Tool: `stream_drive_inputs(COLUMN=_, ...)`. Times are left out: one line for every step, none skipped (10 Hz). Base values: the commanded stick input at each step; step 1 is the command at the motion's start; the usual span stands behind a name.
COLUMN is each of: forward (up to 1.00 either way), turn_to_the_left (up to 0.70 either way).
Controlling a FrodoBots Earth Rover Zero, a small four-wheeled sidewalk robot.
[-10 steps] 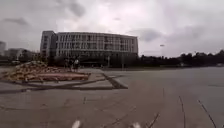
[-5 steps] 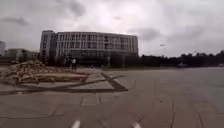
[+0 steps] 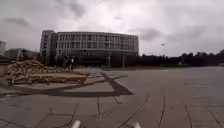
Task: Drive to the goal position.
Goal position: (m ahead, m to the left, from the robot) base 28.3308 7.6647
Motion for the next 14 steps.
stream_drive_inputs(forward=0.7, turn_to_the_left=0.0)
stream_drive_inputs(forward=0.7, turn_to_the_left=0.0)
stream_drive_inputs(forward=0.7, turn_to_the_left=-0.2)
stream_drive_inputs(forward=0.7, turn_to_the_left=-0.32)
stream_drive_inputs(forward=0.7, turn_to_the_left=-0.34)
stream_drive_inputs(forward=0.7, turn_to_the_left=0.0)
stream_drive_inputs(forward=0.7, turn_to_the_left=0.0)
stream_drive_inputs(forward=0.7, turn_to_the_left=0.0)
stream_drive_inputs(forward=0.7, turn_to_the_left=0.0)
stream_drive_inputs(forward=0.7, turn_to_the_left=0.0)
stream_drive_inputs(forward=0.7, turn_to_the_left=0.0)
stream_drive_inputs(forward=0.7, turn_to_the_left=0.0)
stream_drive_inputs(forward=0.7, turn_to_the_left=0.0)
stream_drive_inputs(forward=0.7, turn_to_the_left=0.0)
